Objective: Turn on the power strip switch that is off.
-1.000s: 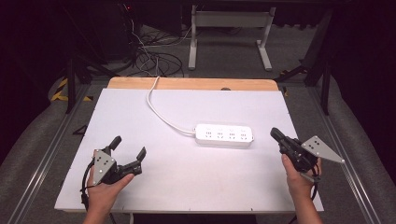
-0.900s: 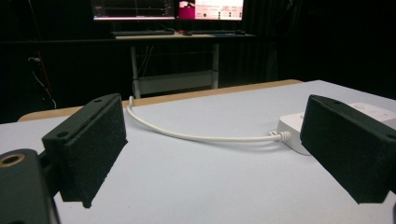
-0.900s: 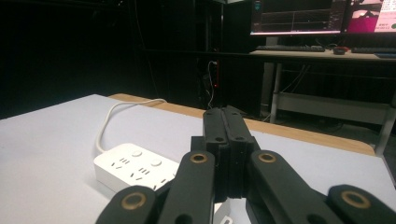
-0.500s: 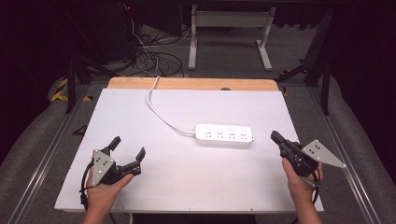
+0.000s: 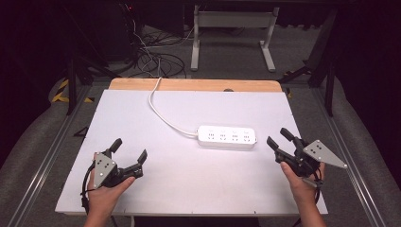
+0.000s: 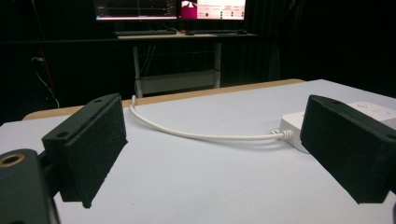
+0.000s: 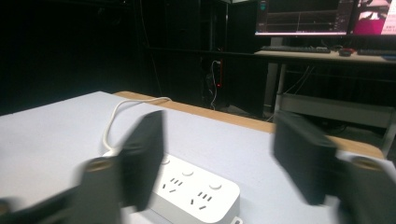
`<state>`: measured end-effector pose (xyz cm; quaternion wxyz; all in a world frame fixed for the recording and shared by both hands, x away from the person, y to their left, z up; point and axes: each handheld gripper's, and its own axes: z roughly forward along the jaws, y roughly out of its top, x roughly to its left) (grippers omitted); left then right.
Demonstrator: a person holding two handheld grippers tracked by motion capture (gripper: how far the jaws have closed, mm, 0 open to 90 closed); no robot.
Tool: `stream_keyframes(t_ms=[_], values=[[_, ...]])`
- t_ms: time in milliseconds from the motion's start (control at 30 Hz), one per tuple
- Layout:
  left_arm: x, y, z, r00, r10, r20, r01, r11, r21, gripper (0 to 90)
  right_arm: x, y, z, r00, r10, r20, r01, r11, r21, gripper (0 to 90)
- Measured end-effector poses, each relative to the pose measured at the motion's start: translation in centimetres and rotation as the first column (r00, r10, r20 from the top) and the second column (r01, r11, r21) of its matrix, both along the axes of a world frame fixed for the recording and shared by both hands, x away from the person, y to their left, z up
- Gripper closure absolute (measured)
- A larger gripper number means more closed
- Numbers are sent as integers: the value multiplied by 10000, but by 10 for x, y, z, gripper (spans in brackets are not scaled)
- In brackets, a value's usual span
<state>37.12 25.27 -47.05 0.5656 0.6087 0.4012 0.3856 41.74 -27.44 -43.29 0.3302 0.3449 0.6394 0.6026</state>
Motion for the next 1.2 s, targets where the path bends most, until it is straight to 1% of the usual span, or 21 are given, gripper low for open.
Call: stream_keyframes(t_ms=[33, 100, 167, 400, 500, 567, 600, 700, 900, 1200], values=[[0, 0, 0, 10000, -2, 2, 2, 10000, 10, 79, 1, 0, 0, 9999, -31, -105, 31, 10000, -2, 263], [0, -1, 0, 10000, -24, -21, 24, 10000, 1, 79, 1, 0, -1, 9999, 83, -136, -84, 10000, -29, 220], [0, -1, 0, 10000, -33, -16, 33, 10000, 3, 79, 2, 0, -1, 9999, 63, -145, -65, 9999, -80, 169], [0, -1, 0, 10000, -29, 5, 29, 10000, -13, 79, 2, 2, 0, 9999, 37, -95, -39, 9998, -181, 88], [0, -1, 0, 10000, -16, -3, 16, 10000, -14, 77, 2, 4, 0, 9999, -117, -102, 115, 9997, -209, 43], [0, -1, 0, 10000, 51, 20, -50, 10000, -48, 68, 3, 4, 0, 9999, -68, -110, 64, 9996, -291, 15], [0, 0, 1, 9999, 108, 9, -108, 9999, -66, 57, 2, 4, 0, 9999, -109, -71, 107, 9993, -363, 19], [0, 0, 1, 9998, 184, 26, -184, 9997, -187, 40, 2, 5, 0, 9999, -103, -139, 98, 9991, -402, 19], [0, 0, 1, 9999, 164, -6, -164, 9997, -194, 38, 3, 6, 0, 9997, -168, -187, 157, 9982, -578, 24], [0, 0, 1, 9999, 125, -4, -126, 9998, -140, 42, 2, 6, 0, 9995, -230, -226, 216, 9977, -635, 36]])
